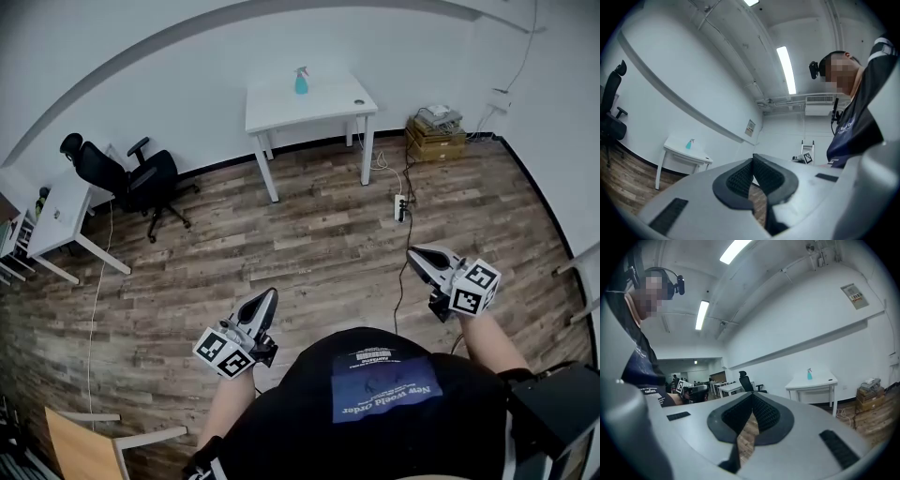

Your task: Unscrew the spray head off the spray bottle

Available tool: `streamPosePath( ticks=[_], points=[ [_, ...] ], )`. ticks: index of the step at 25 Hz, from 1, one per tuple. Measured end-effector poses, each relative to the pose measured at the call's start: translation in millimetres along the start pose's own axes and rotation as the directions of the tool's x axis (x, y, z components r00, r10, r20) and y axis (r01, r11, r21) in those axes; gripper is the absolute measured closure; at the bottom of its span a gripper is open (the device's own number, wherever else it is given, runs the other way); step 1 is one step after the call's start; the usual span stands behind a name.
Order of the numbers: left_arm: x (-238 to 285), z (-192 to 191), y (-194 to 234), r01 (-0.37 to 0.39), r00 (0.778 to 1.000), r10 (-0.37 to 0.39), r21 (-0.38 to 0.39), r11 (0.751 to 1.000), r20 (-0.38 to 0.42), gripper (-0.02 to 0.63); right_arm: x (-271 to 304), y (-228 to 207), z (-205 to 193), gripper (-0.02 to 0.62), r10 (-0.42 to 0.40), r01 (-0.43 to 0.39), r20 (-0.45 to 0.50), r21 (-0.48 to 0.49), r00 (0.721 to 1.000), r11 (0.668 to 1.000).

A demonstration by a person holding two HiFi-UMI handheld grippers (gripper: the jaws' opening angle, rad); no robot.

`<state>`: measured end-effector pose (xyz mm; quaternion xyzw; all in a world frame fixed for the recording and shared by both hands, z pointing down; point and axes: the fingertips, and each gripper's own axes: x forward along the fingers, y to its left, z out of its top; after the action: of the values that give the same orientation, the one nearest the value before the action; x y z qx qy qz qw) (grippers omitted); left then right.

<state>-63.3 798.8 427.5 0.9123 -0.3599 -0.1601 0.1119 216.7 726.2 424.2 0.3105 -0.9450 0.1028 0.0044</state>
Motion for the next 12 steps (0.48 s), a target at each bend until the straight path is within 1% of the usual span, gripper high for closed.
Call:
streamPosePath(
  ticks=[5, 9, 12],
  points=[
    [-13.3, 9.3, 42.5, -0.009, 1.0, 0.009, -0.015, 1.0, 0.001, 0.604, 42.1, 9.5, -1.7, 0.6, -0.001, 0.001, -0.024, -0.002, 1.0, 1.0],
    [-17.7, 10.8, 62.5, -0.022, 1.0, 0.023, -0.031, 0.999, 0.01, 0.604, 60.5, 4.7, -5.4, 0.6, -0.004, 0.004, -0.041, 0.007, 0.999, 1.0],
    [-14.3, 9.4, 71.3, -0.037, 0.999, 0.037, -0.033, 0.999, 0.007, 0.604, 72.6, -2.7, -5.1, 0.598, 0.013, -0.013, -0.049, 0.009, 0.999, 1.0]
  ],
)
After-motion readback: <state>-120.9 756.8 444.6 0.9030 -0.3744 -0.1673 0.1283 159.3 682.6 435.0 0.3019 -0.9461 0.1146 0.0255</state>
